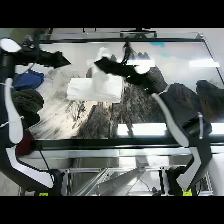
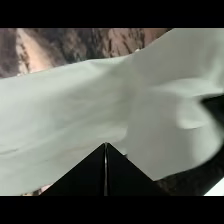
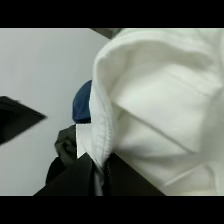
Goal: Fold the shirts.
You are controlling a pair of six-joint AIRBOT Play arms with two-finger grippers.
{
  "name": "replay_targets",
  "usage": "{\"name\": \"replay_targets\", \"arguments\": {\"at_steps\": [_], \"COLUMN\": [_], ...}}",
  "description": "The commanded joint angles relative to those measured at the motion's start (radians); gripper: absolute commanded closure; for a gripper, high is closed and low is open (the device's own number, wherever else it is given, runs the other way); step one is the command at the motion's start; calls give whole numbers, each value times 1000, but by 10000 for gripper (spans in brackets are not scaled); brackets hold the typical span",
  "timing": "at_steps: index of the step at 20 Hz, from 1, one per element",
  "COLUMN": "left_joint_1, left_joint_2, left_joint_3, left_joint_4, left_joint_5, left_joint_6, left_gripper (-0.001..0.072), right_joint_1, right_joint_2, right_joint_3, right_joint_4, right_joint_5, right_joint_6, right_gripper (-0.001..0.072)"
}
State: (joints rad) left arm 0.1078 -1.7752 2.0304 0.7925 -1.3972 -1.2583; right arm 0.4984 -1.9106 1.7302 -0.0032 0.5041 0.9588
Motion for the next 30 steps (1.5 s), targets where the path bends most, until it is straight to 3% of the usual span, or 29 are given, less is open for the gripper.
{"name": "replay_targets", "arguments": {"at_steps": [1,2,3,4,8,10,12,15,17,20,23,30], "left_joint_1": [118,127,130,129,129,130,130,130,129,129,129,130], "left_joint_2": [56,56,56,56,56,56,56,56,56,56,56,56], "left_joint_3": [0,-3,-11,-21,-79,-96,-92,-71,-66,-66,-66,-66], "left_joint_4": [-135,-140,-143,-139,-142,-142,-141,-142,-142,-142,-142,-140], "left_joint_5": [-74,-78,-77,-74,-66,-66,-76,-90,-97,-95,-95,-96], "left_joint_6": [37,38,38,39,46,45,45,45,45,45,45,46], "left_gripper": [691,691,691,691,691,691,691,691,691,691,691,691], "right_joint_1": [229,263,281,286,232,149,34,-156,-269,-371,-370,-260], "right_joint_2": [-153,-198,-240,-276,-273,-226,-174,-94,-69,-93,-168,-329], "right_joint_3": [27,58,98,146,229,229,229,229,228,225,225,226], "right_joint_4": [218,225,225,224,216,90,-129,-463,-615,-776,-803,-628], "right_joint_5": [-441,-466,-448,-382,-162,-30,150,427,565,671,687,627], "right_joint_6": [-218,-228,-228,-231,-386,-364,-173,147,297,462,497,493], "right_gripper": [676,441,67,5,5,11,295,294,285,70,57,61]}}
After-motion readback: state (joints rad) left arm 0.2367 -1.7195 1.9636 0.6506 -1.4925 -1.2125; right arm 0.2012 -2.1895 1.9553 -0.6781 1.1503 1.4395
